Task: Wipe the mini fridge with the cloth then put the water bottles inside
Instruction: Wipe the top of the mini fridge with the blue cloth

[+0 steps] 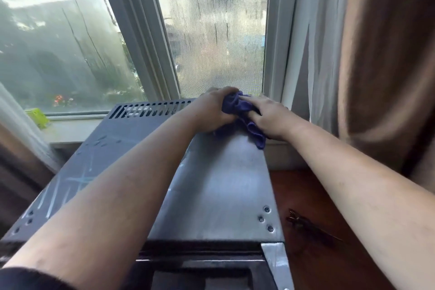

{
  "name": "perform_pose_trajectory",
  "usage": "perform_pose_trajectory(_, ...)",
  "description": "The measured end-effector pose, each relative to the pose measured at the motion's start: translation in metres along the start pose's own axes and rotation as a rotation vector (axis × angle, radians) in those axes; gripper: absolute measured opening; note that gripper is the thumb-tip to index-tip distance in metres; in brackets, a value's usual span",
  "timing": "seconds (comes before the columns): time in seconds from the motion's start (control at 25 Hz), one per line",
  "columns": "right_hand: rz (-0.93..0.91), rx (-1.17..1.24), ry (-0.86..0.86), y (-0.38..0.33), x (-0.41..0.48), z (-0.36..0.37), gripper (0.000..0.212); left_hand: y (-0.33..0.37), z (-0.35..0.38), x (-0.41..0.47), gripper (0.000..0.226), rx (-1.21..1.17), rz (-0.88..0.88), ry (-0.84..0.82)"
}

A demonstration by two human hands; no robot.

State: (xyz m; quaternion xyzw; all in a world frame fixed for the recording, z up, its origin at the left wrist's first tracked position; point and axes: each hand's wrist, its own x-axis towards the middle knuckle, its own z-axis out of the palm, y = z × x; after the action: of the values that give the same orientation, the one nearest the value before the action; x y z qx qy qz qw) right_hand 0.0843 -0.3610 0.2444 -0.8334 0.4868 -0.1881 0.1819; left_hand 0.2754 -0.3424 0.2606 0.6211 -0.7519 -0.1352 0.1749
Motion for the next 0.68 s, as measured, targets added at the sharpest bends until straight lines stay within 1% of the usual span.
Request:
perform_pose_trajectory(0.08,-0.029,0.041,0.03,-0.003,-0.006,0.001,0.048,0.004,0.002,-0.006,0.07,0.04,-0.006,0.015)
perform_pose_trajectory(0.2,-0.049,0.034,0.035,-0.011,-0.03,0.004,0.043,0.01,0.0,-0.028,0.068,0.112,0.011,0.015)
perform_pose_trajectory(0.36,-0.049,-0.007,0.016,-0.031,-0.076,0.013,0.047,0.012,-0.007,-0.078,0.068,0.161,0.116,-0.019)
perform_pose_trajectory(0.56,0.015,-0.111,-0.051,-0.086,-0.142,0.018,0.054,0.007,-0.02,-0.155,0.071,0.172,0.202,-0.09)
perform_pose_trajectory(0.68,0.059,-0.107,-0.069,-0.127,-0.173,0.026,0.056,-0.002,-0.027,-0.195,0.07,0.166,0.239,-0.088)
